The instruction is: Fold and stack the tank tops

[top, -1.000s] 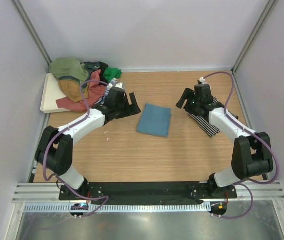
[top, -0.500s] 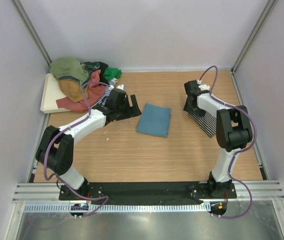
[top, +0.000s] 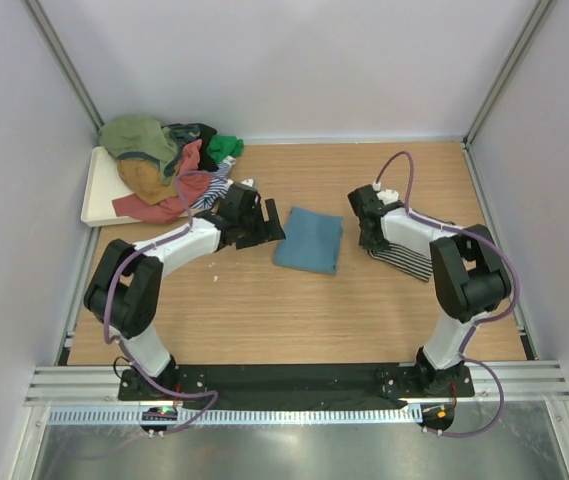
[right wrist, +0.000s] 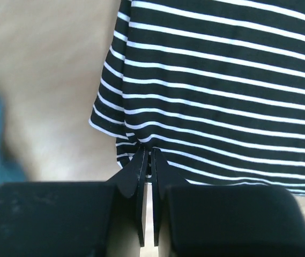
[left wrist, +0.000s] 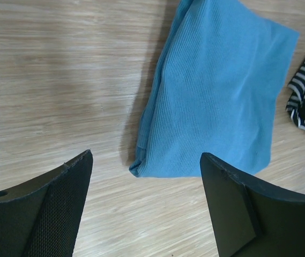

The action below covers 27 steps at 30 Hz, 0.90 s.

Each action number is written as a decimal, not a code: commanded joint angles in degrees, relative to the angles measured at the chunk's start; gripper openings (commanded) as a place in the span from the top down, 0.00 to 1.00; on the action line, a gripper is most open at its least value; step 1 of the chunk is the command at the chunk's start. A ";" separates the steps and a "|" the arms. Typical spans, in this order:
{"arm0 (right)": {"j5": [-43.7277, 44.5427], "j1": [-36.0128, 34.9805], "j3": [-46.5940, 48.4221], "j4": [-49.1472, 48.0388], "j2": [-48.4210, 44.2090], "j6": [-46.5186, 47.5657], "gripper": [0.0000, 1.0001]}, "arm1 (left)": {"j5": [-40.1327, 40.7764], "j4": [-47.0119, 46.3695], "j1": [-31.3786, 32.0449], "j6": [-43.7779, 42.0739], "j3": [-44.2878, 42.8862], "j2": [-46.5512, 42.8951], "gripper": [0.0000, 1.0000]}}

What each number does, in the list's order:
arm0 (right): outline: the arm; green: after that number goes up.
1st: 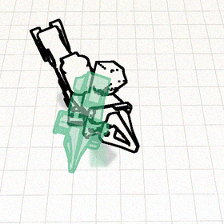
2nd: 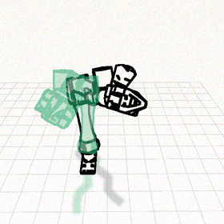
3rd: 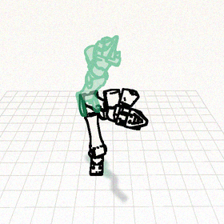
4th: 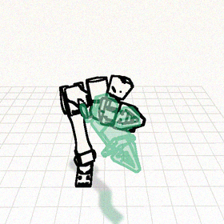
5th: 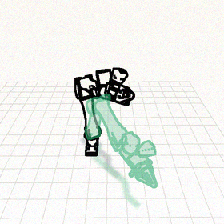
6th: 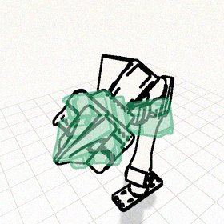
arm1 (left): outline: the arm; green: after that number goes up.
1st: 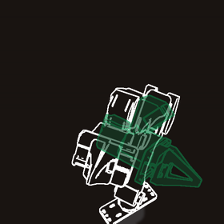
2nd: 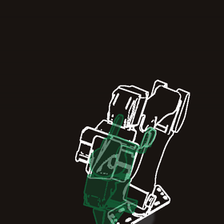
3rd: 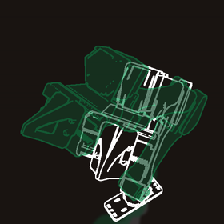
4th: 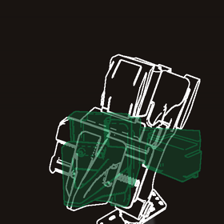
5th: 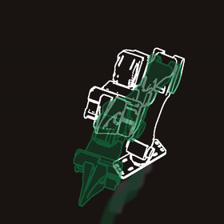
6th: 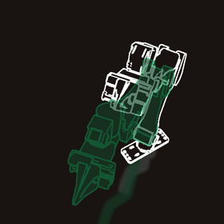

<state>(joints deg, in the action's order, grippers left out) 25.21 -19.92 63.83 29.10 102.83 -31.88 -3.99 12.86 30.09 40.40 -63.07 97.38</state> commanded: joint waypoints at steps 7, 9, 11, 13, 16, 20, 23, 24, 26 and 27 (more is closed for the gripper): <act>-5.08 -11.81 -8.99 -0.10 -14.75 -5.39 0.68 | -3.30 -4.95 0.24 2.48 -0.92 4.92 0.18; -4.74 -11.81 -8.11 0.25 -15.81 -4.86 0.60 | -3.92 -5.92 0.24 2.92 -1.09 6.40 0.19; -5.95 -11.81 -6.45 0.78 -16.34 -4.07 0.56 | -4.01 -6.44 0.24 3.45 -1.27 7.20 0.20; -7.62 -11.63 -4.35 0.69 -16.25 -3.81 0.54 | -3.66 -7.23 0.24 3.80 -1.09 7.47 0.21; -12.11 -11.54 -2.76 -2.28 -15.73 -3.45 0.44 | -3.48 -8.38 0.24 4.42 -0.83 7.56 0.22; -17.12 -9.88 -1.26 -5.54 -12.74 -3.63 0.39 | -3.75 -9.08 0.15 4.86 -1.53 7.82 0.22; -22.91 -6.28 -1.78 -8.88 -10.98 -5.21 0.37 | -4.27 -9.70 0.15 5.21 -2.32 8.26 0.22; -24.32 -5.49 -2.30 -9.84 -10.63 -5.47 0.36 | -4.45 -9.70 0.15 5.30 -2.58 8.52 0.22; -26.79 -3.82 -2.31 -11.00 -9.58 -5.74 0.36 | -4.71 -9.44 0.15 5.48 -3.72 9.57 0.22; -27.14 -3.37 -2.14 -11.26 -8.96 -5.56 0.36 | -4.89 -9.44 0.15 5.56 -4.08 9.84 0.22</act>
<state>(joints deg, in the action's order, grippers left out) 3.25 -25.15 60.80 21.93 92.79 -36.51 -7.75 5.91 30.15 45.10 -64.18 105.84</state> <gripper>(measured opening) 0.641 0.783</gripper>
